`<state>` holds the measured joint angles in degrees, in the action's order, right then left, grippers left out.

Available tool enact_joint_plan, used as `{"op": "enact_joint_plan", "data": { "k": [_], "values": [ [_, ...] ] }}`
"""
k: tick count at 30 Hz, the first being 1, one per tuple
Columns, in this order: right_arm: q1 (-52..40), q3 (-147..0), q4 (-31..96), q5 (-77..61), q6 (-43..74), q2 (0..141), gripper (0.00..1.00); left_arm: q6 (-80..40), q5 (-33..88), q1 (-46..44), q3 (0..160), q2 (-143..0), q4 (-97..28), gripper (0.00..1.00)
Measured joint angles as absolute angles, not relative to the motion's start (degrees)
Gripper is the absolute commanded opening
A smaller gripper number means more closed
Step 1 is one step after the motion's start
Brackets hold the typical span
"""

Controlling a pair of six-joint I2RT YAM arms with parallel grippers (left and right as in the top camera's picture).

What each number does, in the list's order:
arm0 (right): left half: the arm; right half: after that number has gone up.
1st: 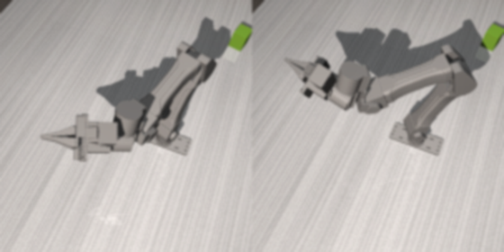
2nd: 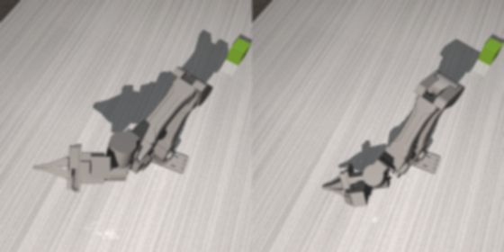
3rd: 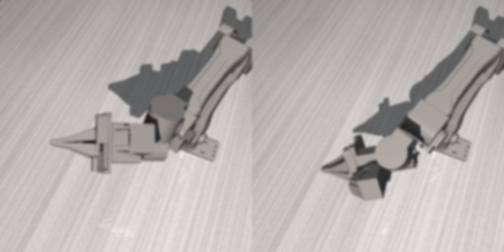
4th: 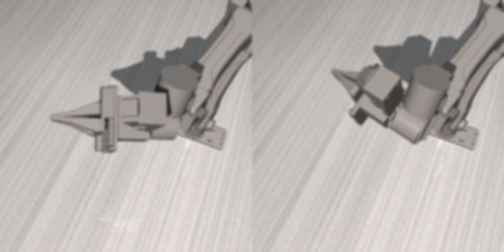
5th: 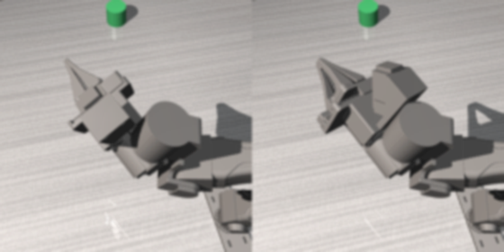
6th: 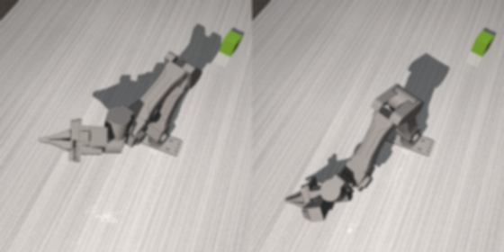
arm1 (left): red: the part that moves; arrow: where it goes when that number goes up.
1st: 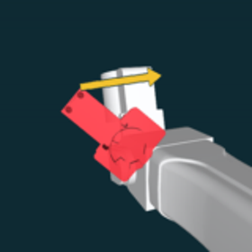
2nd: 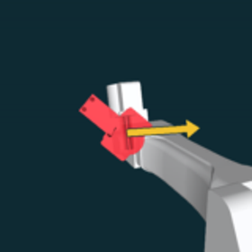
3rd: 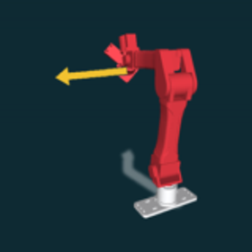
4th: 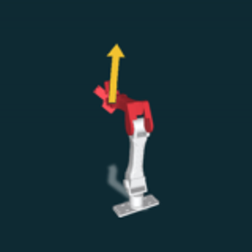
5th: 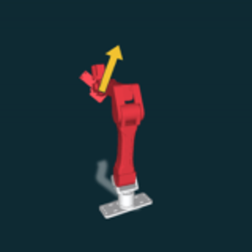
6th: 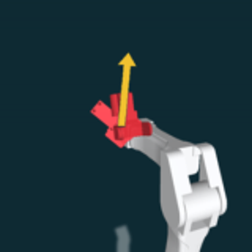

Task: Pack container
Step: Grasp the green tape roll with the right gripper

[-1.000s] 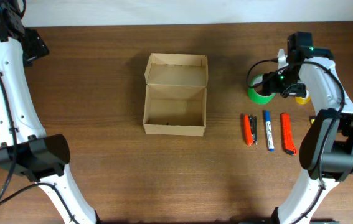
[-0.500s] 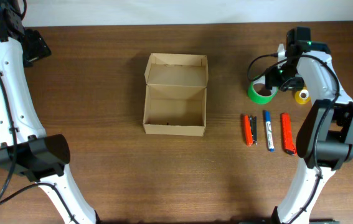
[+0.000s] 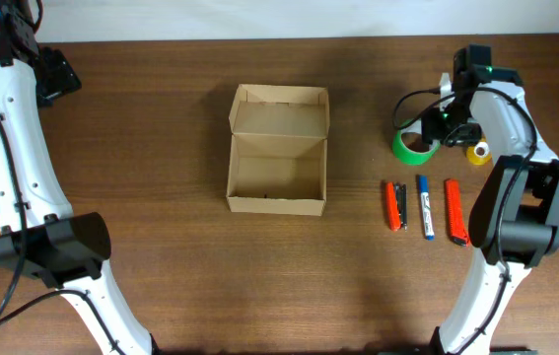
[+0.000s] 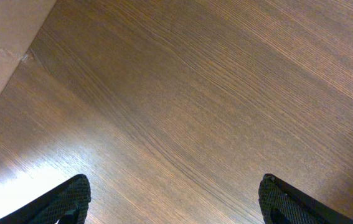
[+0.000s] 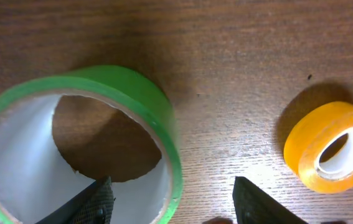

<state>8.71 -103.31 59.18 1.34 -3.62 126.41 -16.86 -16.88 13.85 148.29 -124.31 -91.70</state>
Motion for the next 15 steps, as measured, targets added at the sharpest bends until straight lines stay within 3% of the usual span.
{"op": "enact_joint_plan", "data": {
  "k": [2, 4, 11, 15],
  "values": [
    [9.02, -103.31, 59.81, 1.34, -3.51, 127.26, 0.58, -16.86, -16.88, 13.85, 148.29, -124.31, -91.90, 0.86],
    [9.26, -103.31, 59.88, 1.50, -3.11, 128.27, 0.43, -16.86, -16.88, 13.85, 148.29, -124.31, -91.94, 0.86],
    [9.34, -103.31, 60.05, 1.52, -3.38, 128.75, 0.33, -16.86, -16.86, 13.85, 148.29, -124.31, -91.98, 0.86],
    [9.37, -103.31, 60.14, 1.65, -3.20, 128.75, 0.13, -16.86, -16.86, 13.85, 148.29, -124.31, -92.01, 0.86]
  ]
}}
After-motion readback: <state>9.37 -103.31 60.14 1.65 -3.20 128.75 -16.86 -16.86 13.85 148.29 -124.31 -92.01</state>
